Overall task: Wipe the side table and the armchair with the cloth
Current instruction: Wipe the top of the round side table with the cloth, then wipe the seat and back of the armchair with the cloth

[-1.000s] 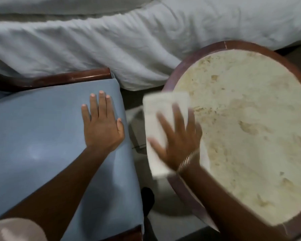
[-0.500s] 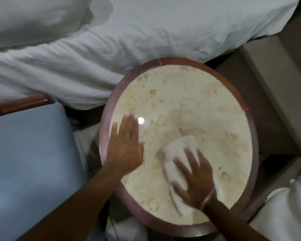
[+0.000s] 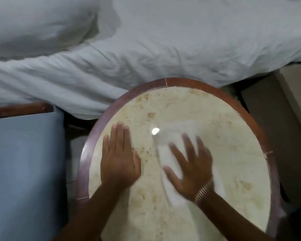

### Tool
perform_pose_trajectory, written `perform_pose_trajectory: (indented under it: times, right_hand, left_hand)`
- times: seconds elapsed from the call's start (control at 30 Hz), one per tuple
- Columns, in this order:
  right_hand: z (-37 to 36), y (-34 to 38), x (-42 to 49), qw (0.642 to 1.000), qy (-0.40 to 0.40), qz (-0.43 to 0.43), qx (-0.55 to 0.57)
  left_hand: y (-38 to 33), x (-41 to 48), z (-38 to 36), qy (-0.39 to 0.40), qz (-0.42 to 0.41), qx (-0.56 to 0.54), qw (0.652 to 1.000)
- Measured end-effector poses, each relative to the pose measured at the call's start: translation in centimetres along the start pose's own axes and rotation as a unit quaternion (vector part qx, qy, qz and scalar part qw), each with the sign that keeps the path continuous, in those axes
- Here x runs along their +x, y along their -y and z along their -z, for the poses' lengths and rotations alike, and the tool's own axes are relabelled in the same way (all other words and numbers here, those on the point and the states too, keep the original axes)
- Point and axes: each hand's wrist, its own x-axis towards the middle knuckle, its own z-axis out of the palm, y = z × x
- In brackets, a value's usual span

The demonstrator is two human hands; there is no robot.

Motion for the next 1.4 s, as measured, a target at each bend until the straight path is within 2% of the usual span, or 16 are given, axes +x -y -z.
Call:
perform_pose_trajectory:
  times: [0.1,0.17,0.2,0.3,0.4,0.47,0.63,0.7,0.8,0.9,1.07,1.2,1.27,1.3,1.33,1.4]
  right_hand:
    - [2.2,-5.5,-1.7,0.991,0.028,-0.127,-0.010]
    - [2.9,-5.9,4.8,0.974,0.050,-0.221,0.002]
    - [3.0,-4.5,8.8,0.973,0.051,-0.224,0.003]
    - [1.7,3.5,16.8,0.993,0.045,-0.105,0.002]
    - [0.6,13.0,15.8,0.996,0.045,0.061,-0.037]
    - [1.5,16.8,11.8,0.984,0.074,0.155,-0.045]
    - [3.0,25.0,6.3,0.937,0.148,0.315,-0.029]
    - [2.5,30.5,5.5,0.926,0.180,0.328,0.038]
    - [0.4,42.1,5.9,0.924,0.166,0.303,0.163]
    - [-3.4,50.9,4.5,0.930,0.178,0.298,0.118]
    - [-5.9,51.4,2.9,0.940,0.101,0.324,0.043]
    - [-6.3,58.1,7.8,0.969,0.113,0.217,0.035]
    - [-6.4,58.9,4.6,0.937,0.092,0.335,0.022]
    - [-6.4,56.9,2.0,0.902,0.086,0.422,0.024]
    - [-6.1,53.4,-0.6,0.869,0.092,0.486,0.020]
    - [-4.9,45.7,-2.6,0.837,0.095,0.539,0.004]
  left_hand:
    - [2.1,-3.0,0.9,0.018,0.020,-0.025,0.999]
    - [2.6,-2.5,1.1,0.020,0.027,-0.027,0.999]
    - [2.9,-1.4,1.1,0.010,0.034,-0.020,0.999]
    - [4.2,1.2,1.7,0.001,0.058,-0.016,0.998]
    - [7.2,-1.1,2.9,0.025,0.065,-0.047,0.996]
    - [10.1,-4.9,5.7,0.041,0.124,-0.083,0.988]
    - [19.8,-16.5,16.7,-0.020,0.281,-0.156,0.947]
    - [23.2,-21.5,20.9,-0.071,0.311,-0.176,0.931]
    - [28.9,-29.4,24.9,-0.098,0.343,-0.072,0.932]
    - [33.7,-35.9,27.3,-0.050,0.374,0.044,0.925]
    - [37.0,-40.4,29.4,-0.074,0.402,0.122,0.905]
    - [37.8,-40.3,29.0,-0.067,0.412,0.147,0.897]
    - [37.7,-40.2,29.1,-0.056,0.418,0.151,0.894]
    - [37.5,-40.1,29.3,-0.052,0.422,0.148,0.893]
    - [37.2,-40.0,29.5,-0.047,0.426,0.143,0.892]
    - [36.8,-39.9,29.9,-0.043,0.434,0.140,0.889]
